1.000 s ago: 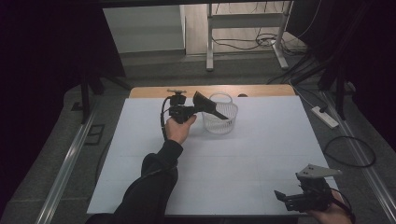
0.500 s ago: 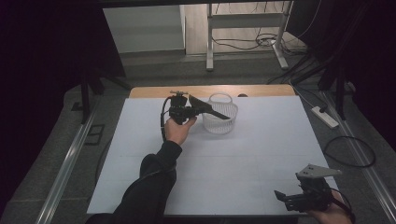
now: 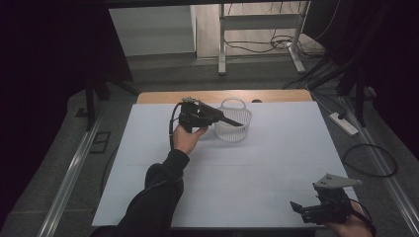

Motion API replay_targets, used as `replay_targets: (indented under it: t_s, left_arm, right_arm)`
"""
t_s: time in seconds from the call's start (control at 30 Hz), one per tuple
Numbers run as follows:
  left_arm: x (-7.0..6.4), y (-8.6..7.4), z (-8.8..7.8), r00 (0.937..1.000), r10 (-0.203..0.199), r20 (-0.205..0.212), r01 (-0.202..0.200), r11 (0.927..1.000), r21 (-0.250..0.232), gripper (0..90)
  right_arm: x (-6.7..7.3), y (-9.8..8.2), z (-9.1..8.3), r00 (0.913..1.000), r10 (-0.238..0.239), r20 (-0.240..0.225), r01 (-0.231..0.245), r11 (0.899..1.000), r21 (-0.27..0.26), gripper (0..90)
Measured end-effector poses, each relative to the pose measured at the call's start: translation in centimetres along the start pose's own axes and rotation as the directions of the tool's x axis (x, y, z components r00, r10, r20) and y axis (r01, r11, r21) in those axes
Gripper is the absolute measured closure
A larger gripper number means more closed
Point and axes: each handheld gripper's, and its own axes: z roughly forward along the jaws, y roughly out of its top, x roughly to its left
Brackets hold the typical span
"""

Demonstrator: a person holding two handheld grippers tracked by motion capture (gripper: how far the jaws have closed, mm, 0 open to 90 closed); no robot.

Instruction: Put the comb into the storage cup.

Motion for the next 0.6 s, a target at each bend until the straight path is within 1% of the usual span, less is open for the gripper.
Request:
replay_targets:
  t_s: [0.2, 0.3, 0.43, 0.5, 0.6]
  left_arm:
    - [-0.1, 0.0, -0.5, 0.9977, 0.053, -0.042, -0.053, 0.9986, 0.008, 26.7]
    - [-0.1, 0.0, -0.8, 0.9962, 0.074, -0.046, -0.073, 0.9971, 0.019, 23.7]
    - [-0.2, 0.0, -1.0, 0.9931, 0.11, -0.04, -0.108, 0.9931, 0.044, 19.3]
    - [-0.3, 0.0, -1.1, 0.9927, 0.114, -0.038, -0.112, 0.9922, 0.054, 15.8]
    - [-0.4, 0.0, -1.2, 0.9936, 0.109, -0.03, -0.107, 0.9923, 0.062, 11.9]
  right_arm:
    - [0.0, 0.0, 0.0, 1.0, -0.002, 0.001, 0.002, 1.0, 0.0, 2.1]
    - [0.0, 0.0, 0.0, 1.0, -0.002, 0.002, 0.002, 1.0, 0.001, 2.0]
    - [0.0, 0.0, 0.0, 1.0, -0.001, 0.003, 0.001, 1.0, 0.001, 2.1]
    - [0.0, 0.0, 0.0, 1.0, -0.001, 0.003, 0.001, 1.0, 0.001, 2.1]
    - [0.0, 0.0, 0.0, 1.0, -0.002, 0.003, 0.002, 1.0, 0.002, 2.1]
